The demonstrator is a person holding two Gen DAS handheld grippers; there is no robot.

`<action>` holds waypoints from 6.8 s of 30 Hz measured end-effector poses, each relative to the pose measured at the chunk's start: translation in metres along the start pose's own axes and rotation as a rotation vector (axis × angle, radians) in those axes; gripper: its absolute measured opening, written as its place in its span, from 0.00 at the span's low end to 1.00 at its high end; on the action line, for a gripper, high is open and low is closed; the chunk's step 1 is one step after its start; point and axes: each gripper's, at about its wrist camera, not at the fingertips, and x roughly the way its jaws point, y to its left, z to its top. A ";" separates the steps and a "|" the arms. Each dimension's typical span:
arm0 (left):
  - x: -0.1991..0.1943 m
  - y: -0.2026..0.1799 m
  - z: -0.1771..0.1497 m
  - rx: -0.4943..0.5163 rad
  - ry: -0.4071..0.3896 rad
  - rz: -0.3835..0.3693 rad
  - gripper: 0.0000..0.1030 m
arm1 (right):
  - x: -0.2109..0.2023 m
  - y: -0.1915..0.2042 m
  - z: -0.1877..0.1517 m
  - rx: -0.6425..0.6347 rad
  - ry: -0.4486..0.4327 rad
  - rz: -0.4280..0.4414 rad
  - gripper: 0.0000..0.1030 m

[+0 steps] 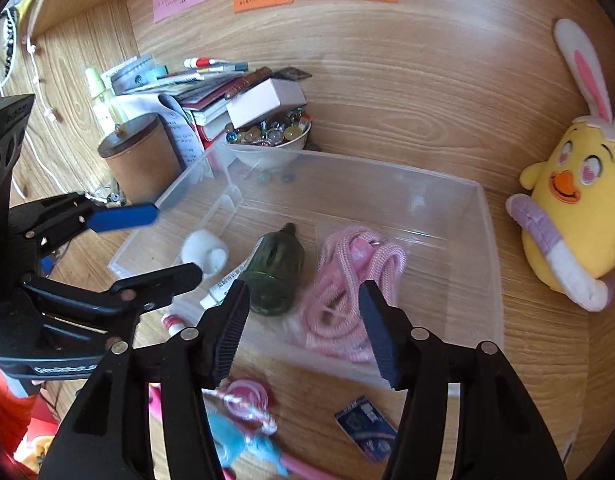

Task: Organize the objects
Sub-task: 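Place the pump bottle and white tape roll into the clear box, open both grippers, then grasp the white pill bottle with the right gripper while the left gripper grasps the allnighter spray, then lower the white pill bottle into the clear box and open the right gripper, then grasp the teal tape roll with the right gripper while the left gripper holds the allnighter spray, then place the teal tape roll and allnighter spray into the clear box, open both grippers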

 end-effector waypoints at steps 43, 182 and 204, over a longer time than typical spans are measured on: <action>-0.046 -0.048 -0.161 -0.049 0.155 -0.090 0.94 | -0.063 0.020 -0.171 0.124 0.032 -0.020 0.42; -0.072 0.007 -0.026 -0.067 -0.137 -0.039 0.25 | -0.062 0.034 -0.071 -0.049 -0.098 0.023 0.36; 0.003 -0.007 0.008 -0.027 -0.035 -0.027 0.25 | -0.015 -0.006 0.000 0.024 -0.069 -0.031 0.36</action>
